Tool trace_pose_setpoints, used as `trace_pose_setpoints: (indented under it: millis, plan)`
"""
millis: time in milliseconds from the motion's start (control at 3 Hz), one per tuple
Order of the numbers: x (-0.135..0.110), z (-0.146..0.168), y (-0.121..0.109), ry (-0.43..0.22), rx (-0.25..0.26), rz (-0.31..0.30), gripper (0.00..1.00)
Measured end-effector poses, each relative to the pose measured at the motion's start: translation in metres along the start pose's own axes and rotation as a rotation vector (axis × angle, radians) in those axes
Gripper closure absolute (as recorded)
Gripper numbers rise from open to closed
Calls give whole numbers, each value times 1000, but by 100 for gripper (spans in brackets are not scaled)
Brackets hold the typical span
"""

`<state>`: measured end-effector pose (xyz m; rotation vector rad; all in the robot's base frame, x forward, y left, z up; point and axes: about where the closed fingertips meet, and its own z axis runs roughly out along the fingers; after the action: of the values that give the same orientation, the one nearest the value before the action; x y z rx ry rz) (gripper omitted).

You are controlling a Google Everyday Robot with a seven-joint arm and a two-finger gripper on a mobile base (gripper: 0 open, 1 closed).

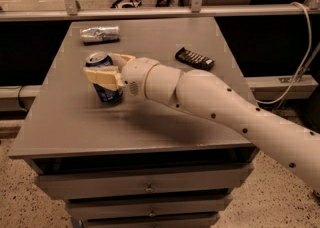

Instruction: Place pepsi can upright

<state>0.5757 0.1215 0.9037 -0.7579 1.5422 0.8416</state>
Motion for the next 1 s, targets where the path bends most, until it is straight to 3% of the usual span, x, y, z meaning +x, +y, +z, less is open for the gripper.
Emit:
trace_pose_setpoints:
  millis: [667, 1000]
  plan:
    - [9, -10, 0, -5, -4, 13, 15]
    - [16, -23, -1, -6, -13, 18, 0]
